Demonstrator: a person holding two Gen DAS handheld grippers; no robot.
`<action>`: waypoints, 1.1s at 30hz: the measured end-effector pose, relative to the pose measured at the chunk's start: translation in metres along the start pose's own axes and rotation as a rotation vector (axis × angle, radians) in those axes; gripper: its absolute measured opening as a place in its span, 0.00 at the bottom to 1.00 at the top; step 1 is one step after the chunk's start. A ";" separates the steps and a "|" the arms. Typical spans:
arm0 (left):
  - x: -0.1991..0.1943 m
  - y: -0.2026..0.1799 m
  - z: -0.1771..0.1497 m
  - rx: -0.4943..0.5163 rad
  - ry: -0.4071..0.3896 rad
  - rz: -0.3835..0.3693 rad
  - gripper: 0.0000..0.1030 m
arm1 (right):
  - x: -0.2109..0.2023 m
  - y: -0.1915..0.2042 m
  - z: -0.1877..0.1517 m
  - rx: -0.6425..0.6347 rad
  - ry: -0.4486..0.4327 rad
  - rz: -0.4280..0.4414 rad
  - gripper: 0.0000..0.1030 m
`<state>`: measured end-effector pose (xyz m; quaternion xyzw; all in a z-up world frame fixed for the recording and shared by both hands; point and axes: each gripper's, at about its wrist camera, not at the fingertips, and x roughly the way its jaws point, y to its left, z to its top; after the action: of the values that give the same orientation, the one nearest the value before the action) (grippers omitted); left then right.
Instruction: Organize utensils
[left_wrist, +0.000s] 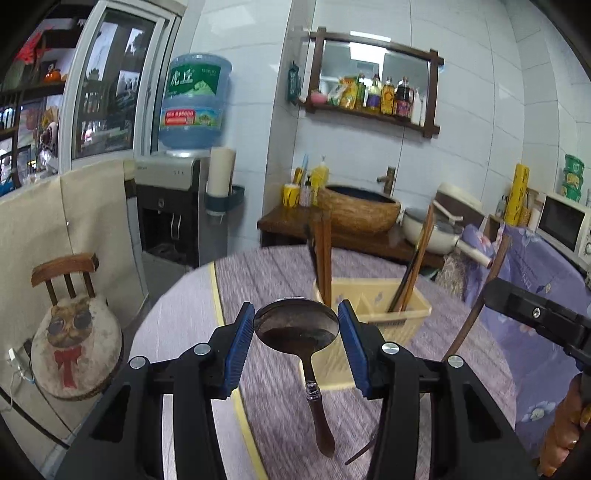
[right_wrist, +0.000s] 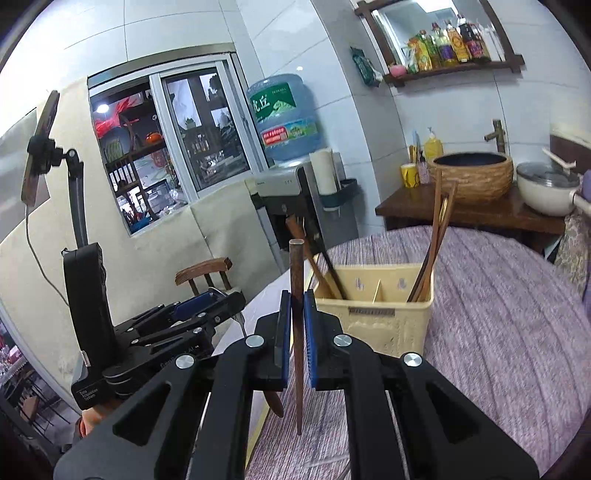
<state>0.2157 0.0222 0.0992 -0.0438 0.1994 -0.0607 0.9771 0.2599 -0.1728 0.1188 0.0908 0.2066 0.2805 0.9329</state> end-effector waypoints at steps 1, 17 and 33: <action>0.000 -0.003 0.009 -0.002 -0.021 -0.003 0.45 | -0.001 -0.001 0.010 -0.005 -0.015 -0.010 0.08; 0.046 -0.065 0.073 0.038 -0.235 0.092 0.45 | 0.000 -0.024 0.103 -0.105 -0.252 -0.257 0.08; 0.096 -0.081 0.003 0.105 -0.089 0.117 0.45 | 0.051 -0.070 0.031 -0.014 -0.124 -0.302 0.08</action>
<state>0.2966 -0.0708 0.0744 0.0165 0.1544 -0.0121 0.9878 0.3464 -0.2035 0.1094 0.0693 0.1579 0.1322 0.9761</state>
